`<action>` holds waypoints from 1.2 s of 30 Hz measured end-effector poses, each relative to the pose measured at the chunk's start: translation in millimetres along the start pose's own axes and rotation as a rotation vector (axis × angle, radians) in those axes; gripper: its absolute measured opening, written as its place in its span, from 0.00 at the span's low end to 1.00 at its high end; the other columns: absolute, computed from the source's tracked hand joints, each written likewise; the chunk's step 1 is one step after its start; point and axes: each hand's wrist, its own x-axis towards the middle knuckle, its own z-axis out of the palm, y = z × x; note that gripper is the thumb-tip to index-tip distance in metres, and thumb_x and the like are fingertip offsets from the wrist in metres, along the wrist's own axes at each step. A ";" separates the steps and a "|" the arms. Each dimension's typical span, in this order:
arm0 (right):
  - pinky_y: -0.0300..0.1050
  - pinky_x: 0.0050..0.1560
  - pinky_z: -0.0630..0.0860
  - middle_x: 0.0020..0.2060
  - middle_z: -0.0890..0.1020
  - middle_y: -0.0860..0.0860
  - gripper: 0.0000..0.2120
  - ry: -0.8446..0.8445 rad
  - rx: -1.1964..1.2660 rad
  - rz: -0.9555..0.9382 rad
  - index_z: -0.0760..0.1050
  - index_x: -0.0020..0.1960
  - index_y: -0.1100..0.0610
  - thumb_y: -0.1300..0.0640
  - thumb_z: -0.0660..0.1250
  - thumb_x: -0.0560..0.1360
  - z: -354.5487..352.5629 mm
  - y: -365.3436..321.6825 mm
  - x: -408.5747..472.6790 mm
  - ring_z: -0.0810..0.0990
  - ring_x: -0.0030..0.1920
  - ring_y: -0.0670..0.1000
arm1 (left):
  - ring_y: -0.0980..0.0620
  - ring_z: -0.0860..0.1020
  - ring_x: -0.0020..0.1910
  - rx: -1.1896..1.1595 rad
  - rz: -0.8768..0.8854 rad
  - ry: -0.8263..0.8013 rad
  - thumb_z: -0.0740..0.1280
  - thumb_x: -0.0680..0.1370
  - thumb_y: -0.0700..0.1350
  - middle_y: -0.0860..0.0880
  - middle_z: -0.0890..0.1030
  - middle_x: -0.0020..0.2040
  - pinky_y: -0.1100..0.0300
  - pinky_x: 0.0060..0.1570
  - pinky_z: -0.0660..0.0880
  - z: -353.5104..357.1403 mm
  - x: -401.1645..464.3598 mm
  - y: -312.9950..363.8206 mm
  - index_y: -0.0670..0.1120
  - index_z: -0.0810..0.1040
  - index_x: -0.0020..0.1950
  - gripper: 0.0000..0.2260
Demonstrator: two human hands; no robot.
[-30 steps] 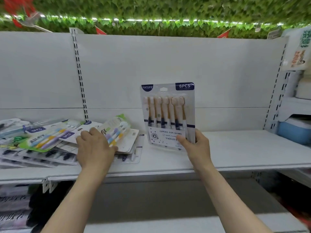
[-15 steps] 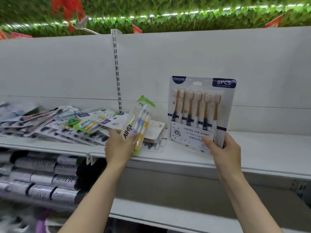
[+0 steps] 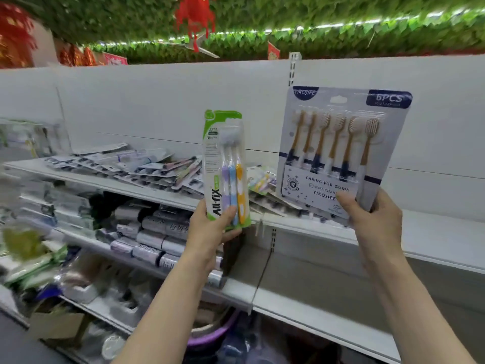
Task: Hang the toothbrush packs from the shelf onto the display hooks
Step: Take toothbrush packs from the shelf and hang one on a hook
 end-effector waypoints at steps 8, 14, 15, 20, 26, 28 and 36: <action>0.37 0.46 0.76 0.42 0.83 0.47 0.09 -0.228 0.106 0.053 0.79 0.51 0.54 0.57 0.76 0.73 233.1 -12.7 -96.1 0.81 0.43 0.46 | 0.48 0.85 0.48 0.030 0.065 0.054 0.68 0.79 0.45 0.45 0.85 0.53 0.56 0.39 0.82 -220.4 0.9 58.0 0.48 0.77 0.61 0.10; 0.51 0.53 0.82 0.46 0.86 0.51 0.10 -0.383 0.204 0.179 0.81 0.51 0.52 0.56 0.77 0.72 395.8 -7.7 -161.8 0.85 0.49 0.51 | 0.47 0.85 0.44 -0.056 0.041 0.196 0.67 0.78 0.47 0.43 0.85 0.54 0.59 0.32 0.81 -365.2 6.4 93.9 0.47 0.77 0.62 0.13; 0.56 0.56 0.81 0.47 0.86 0.52 0.11 -0.403 0.215 0.197 0.81 0.53 0.54 0.56 0.78 0.72 422.1 -6.5 -169.0 0.85 0.50 0.53 | 0.46 0.85 0.45 -0.047 0.041 0.218 0.68 0.77 0.48 0.43 0.85 0.55 0.58 0.33 0.82 -387.6 9.4 99.4 0.46 0.77 0.63 0.15; 0.57 0.57 0.81 0.47 0.87 0.50 0.11 -0.527 0.291 0.269 0.81 0.53 0.53 0.59 0.77 0.72 556.2 2.2 -200.0 0.86 0.50 0.52 | 0.39 0.83 0.54 -0.002 0.065 0.357 0.69 0.76 0.47 0.41 0.84 0.57 0.40 0.52 0.80 -497.5 36.0 110.9 0.46 0.77 0.61 0.14; 0.56 0.56 0.82 0.47 0.87 0.51 0.10 -0.665 0.373 0.294 0.82 0.53 0.54 0.60 0.76 0.72 731.5 28.5 -226.4 0.86 0.49 0.52 | 0.42 0.83 0.53 0.091 0.099 0.499 0.70 0.77 0.41 0.42 0.85 0.55 0.46 0.53 0.81 -630.5 104.9 126.4 0.44 0.79 0.60 0.11; 0.52 0.56 0.82 0.47 0.87 0.50 0.11 -0.700 0.400 0.307 0.81 0.53 0.54 0.60 0.76 0.73 795.0 35.8 -229.0 0.86 0.49 0.51 | 0.44 0.83 0.53 0.154 0.104 0.538 0.71 0.76 0.40 0.44 0.85 0.54 0.45 0.57 0.79 -674.9 137.1 140.7 0.45 0.80 0.58 0.11; 0.52 0.55 0.82 0.48 0.87 0.50 0.10 -0.862 0.441 0.357 0.80 0.56 0.54 0.58 0.74 0.75 1048.1 34.0 -251.5 0.86 0.49 0.50 | 0.41 0.81 0.59 0.268 0.121 0.680 0.71 0.77 0.39 0.45 0.85 0.56 0.39 0.62 0.75 -856.3 232.0 200.0 0.52 0.80 0.59 0.13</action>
